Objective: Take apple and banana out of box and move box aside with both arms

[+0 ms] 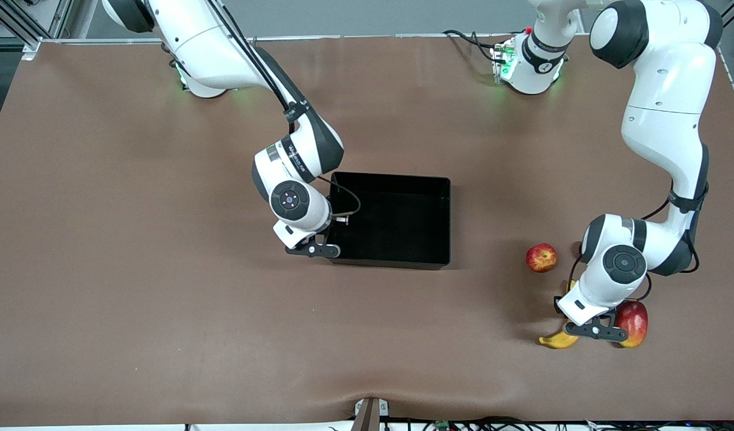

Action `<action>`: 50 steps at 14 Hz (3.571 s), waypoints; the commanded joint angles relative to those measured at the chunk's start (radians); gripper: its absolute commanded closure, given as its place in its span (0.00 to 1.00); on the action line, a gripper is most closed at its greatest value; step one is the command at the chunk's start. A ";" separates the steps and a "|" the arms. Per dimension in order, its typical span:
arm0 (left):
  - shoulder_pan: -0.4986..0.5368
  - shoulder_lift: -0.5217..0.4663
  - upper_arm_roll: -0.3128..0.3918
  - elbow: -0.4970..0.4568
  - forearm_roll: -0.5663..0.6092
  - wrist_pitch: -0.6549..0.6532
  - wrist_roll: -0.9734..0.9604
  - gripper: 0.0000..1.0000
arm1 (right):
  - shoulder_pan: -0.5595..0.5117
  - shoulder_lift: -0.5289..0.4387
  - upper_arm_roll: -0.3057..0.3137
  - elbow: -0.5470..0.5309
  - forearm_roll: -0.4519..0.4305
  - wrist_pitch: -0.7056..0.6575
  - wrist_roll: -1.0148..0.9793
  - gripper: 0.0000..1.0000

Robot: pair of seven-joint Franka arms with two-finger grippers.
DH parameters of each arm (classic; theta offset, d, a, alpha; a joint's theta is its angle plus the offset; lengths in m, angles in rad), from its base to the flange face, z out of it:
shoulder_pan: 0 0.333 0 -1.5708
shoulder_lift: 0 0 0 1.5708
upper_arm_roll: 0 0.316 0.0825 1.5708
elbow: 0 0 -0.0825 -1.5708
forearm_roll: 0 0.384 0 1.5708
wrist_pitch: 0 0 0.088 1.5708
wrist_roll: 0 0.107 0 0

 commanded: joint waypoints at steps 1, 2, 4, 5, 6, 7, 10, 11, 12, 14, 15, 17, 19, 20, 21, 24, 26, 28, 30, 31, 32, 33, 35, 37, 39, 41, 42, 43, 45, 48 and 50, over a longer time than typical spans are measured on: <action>0.002 -0.050 -0.003 -0.005 0.010 -0.012 0.003 0.00 | -0.009 -0.016 0.001 0.001 0.013 -0.016 0.023 1.00; 0.000 -0.077 -0.006 -0.011 0.010 -0.031 0.004 0.00 | -0.012 -0.019 0.001 0.002 0.013 -0.019 0.023 1.00; 0.002 -0.145 -0.041 -0.010 0.007 -0.119 0.004 0.00 | -0.015 -0.055 -0.005 0.005 0.013 -0.075 0.022 1.00; 0.002 -0.184 -0.050 -0.010 -0.003 -0.161 0.004 0.00 | -0.028 -0.088 -0.012 0.007 0.012 -0.114 0.020 1.00; 0.000 -0.224 -0.052 -0.010 -0.024 -0.208 0.004 0.00 | -0.051 -0.127 -0.012 0.007 0.012 -0.151 0.010 1.00; 0.000 -0.263 -0.064 -0.010 -0.062 -0.248 0.006 0.00 | -0.083 -0.158 -0.012 0.007 0.012 -0.190 -0.001 1.00; 0.002 -0.364 -0.069 -0.013 -0.136 -0.325 0.012 0.00 | -0.194 -0.244 -0.012 -0.021 0.008 -0.263 -0.113 1.00; 0.002 -0.395 -0.072 -0.010 -0.138 -0.374 0.014 0.00 | -0.254 -0.270 -0.012 -0.025 0.008 -0.298 -0.175 1.00; -0.001 -0.428 -0.079 -0.011 -0.138 -0.414 0.014 0.00 | -0.308 -0.292 -0.012 -0.025 0.008 -0.348 -0.234 1.00; 0.000 -0.493 -0.115 -0.005 -0.165 -0.508 0.009 0.00 | -0.429 -0.315 -0.012 -0.047 0.007 -0.381 -0.343 1.00; 0.000 -0.522 -0.118 -0.003 -0.194 -0.558 0.011 0.00 | -0.475 -0.327 -0.013 -0.082 -0.001 -0.366 -0.404 1.00; 0.000 -0.588 -0.119 -0.005 -0.263 -0.627 0.014 0.00 | -0.610 -0.329 -0.013 -0.099 -0.002 -0.360 -0.582 1.00; -0.006 -0.649 -0.119 -0.013 -0.286 -0.658 0.014 0.00 | -0.730 -0.321 -0.015 -0.117 -0.008 -0.355 -0.735 1.00; -0.018 -0.677 -0.116 -0.020 -0.300 -0.678 0.015 0.00 | -0.785 -0.316 -0.015 -0.117 -0.027 -0.350 -0.829 1.00; -0.032 -0.706 -0.106 -0.043 -0.318 -0.686 0.015 0.00 | -0.837 -0.301 -0.013 -0.119 -0.040 -0.337 -0.919 1.00; -0.056 -0.810 -0.048 -0.140 -0.375 -0.692 0.055 0.00 | -0.943 -0.240 -0.015 -0.125 -0.063 -0.291 -1.026 1.00; -0.078 -0.846 0.014 -0.158 -0.415 -0.733 0.104 0.00 | -0.985 -0.203 -0.012 -0.155 -0.065 -0.226 -1.063 1.00; -0.105 -0.873 0.058 -0.180 -0.432 -0.753 0.110 0.00 | -0.987 -0.182 -0.012 -0.209 -0.065 -0.127 -1.061 1.00; -0.098 -0.889 0.059 -0.201 -0.431 -0.760 0.106 0.00 | -0.991 -0.149 -0.012 -0.238 -0.065 -0.053 -1.076 1.00; -0.087 -0.890 0.059 -0.207 -0.431 -0.761 0.109 0.00 | -0.997 -0.128 -0.012 -0.237 -0.065 -0.042 -1.095 1.00; -0.087 -0.893 0.059 -0.207 -0.431 -0.763 0.107 0.00 | -1.006 -0.113 -0.012 -0.237 -0.062 -0.036 -1.104 1.00; -0.087 -0.897 0.055 -0.207 -0.431 -0.764 0.095 0.00 | -1.020 -0.105 -0.010 -0.234 -0.058 -0.036 -1.110 0.93; -0.085 -0.897 0.054 -0.209 -0.431 -0.767 0.090 0.00 | -1.017 -0.106 -0.010 -0.222 -0.059 -0.050 -1.124 0.00; -0.087 -0.897 0.055 -0.210 -0.425 -0.767 0.090 0.00 | -1.007 -0.114 -0.010 -0.214 -0.061 -0.047 -1.127 0.00; -0.087 -0.892 0.054 -0.209 -0.421 -0.767 0.086 0.00 | -1.000 -0.112 -0.007 -0.109 -0.122 -0.073 -1.202 0.00; -0.084 -0.887 0.055 -0.210 -0.418 -0.767 0.086 0.00 | -0.993 -0.114 -0.009 0.014 -0.150 -0.152 -1.245 0.00; -0.073 -0.884 0.055 -0.210 -0.418 -0.764 0.086 0.00 | -0.996 -0.112 -0.009 0.069 -0.148 -0.198 -1.247 0.00; -0.073 -0.883 0.055 -0.210 -0.418 -0.763 0.084 0.00 | -0.993 -0.114 -0.009 0.117 -0.146 -0.208 -1.247 0.00; -0.073 -0.884 0.054 -0.210 -0.417 -0.763 0.086 0.00 | -0.987 -0.131 -0.009 0.197 -0.145 -0.276 -1.235 0.00; -0.073 -0.886 0.052 -0.212 -0.418 -0.763 0.084 0.00 | -0.950 -0.138 -0.012 0.344 -0.153 -0.366 -1.131 0.00; -0.076 -0.883 0.049 -0.210 -0.418 -0.761 0.084 0.00 | -0.909 -0.210 -0.004 0.357 -0.142 -0.396 -1.107 0.00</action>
